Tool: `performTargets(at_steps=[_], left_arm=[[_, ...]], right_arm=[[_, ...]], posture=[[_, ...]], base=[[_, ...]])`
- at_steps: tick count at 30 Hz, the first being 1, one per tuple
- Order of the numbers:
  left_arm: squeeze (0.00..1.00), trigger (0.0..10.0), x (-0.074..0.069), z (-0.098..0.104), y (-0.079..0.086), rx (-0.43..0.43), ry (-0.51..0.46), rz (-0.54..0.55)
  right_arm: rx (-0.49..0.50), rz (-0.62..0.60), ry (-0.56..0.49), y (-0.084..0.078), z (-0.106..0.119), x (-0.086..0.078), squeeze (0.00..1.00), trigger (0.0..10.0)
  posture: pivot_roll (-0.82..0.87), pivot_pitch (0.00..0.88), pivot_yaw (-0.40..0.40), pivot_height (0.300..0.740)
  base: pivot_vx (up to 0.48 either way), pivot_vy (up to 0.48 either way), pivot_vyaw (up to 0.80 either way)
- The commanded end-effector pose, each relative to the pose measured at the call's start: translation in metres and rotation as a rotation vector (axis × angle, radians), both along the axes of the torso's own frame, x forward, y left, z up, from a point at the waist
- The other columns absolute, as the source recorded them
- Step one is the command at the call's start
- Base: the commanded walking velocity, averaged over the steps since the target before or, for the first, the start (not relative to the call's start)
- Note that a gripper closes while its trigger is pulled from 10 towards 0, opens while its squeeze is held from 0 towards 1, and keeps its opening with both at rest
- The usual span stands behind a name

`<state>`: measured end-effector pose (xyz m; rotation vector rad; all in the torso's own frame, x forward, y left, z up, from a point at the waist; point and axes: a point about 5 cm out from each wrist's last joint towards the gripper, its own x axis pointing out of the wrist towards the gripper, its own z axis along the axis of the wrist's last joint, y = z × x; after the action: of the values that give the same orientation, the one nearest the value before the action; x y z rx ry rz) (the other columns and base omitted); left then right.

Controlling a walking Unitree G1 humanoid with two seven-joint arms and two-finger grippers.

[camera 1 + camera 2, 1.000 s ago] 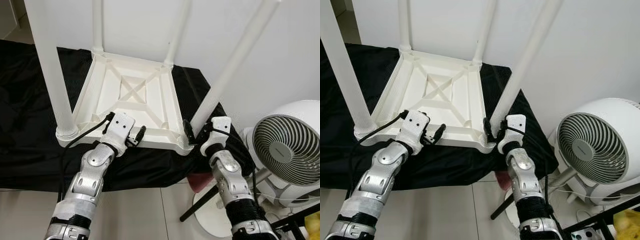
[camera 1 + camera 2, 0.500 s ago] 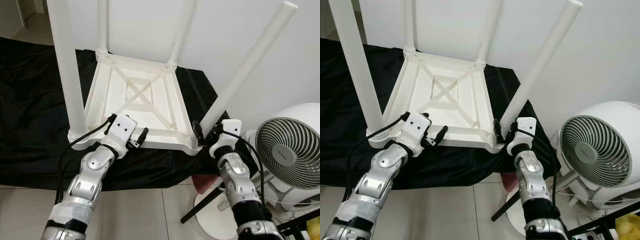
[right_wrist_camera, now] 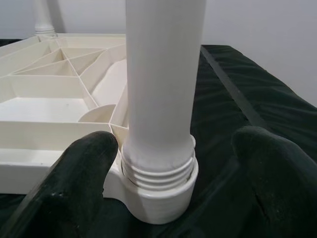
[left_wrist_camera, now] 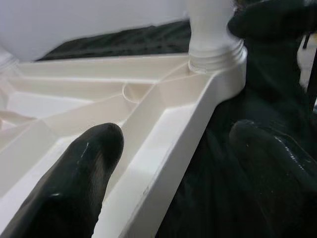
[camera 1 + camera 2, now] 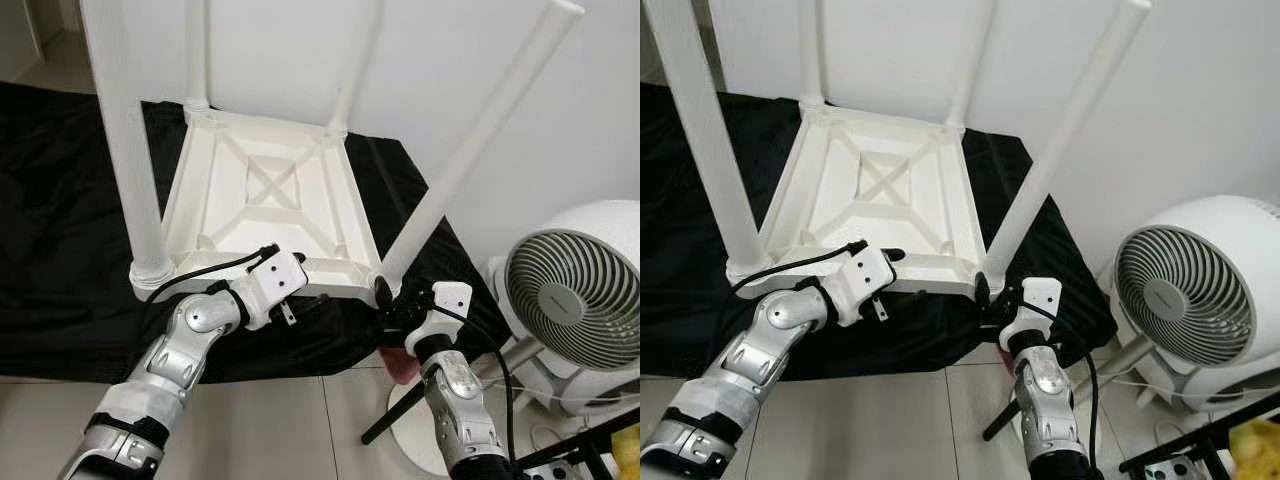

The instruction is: Building children table

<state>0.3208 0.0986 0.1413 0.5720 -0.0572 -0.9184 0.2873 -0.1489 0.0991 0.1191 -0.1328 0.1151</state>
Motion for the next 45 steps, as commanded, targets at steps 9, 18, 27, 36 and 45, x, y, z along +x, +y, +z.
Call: performTargets(at_steps=[9, 18, 27, 36, 45], left_arm=[[0.00, 10.0, 0.027, -0.016, 0.016, 0.209, 0.061, 0.108], [0.00, 3.9, 0.037, -0.015, 0.016, 0.182, 0.153, 0.091], [0.00, 0.0, 0.037, -0.010, 0.018, 0.201, 0.133, 0.015], [0.00, 0.0, 0.038, -0.007, 0.036, 0.221, 0.141, 0.006], [0.00, 0.0, 0.033, -0.012, 0.072, 0.309, 0.160, 0.025]], right_arm=[[-0.004, -0.074, 0.003, -0.012, -0.003, -0.016, 0.00, 10.0], [-0.010, -0.092, 0.003, -0.011, 0.000, -0.015, 0.00, 10.0], [-0.021, -0.085, 0.009, -0.008, -0.001, -0.015, 0.00, 10.0], [-0.028, -0.082, 0.012, -0.007, -0.002, -0.014, 0.00, 10.0], [-0.029, -0.078, 0.021, -0.004, -0.004, -0.014, 0.00, 10.0]], posture=[[-0.04, 0.000, -0.136, 0.740], [-0.05, 0.000, -0.125, 0.740], [-0.05, 0.000, -0.123, 0.740], [-0.05, 0.000, -0.114, 0.740], [-0.04, 0.000, -0.111, 0.740]], base=[[0.000, 0.000, 0.00], [0.000, 0.000, 0.00], [0.000, 0.000, 0.00], [0.000, 0.000, 0.00], [0.000, 0.000, 0.00]])
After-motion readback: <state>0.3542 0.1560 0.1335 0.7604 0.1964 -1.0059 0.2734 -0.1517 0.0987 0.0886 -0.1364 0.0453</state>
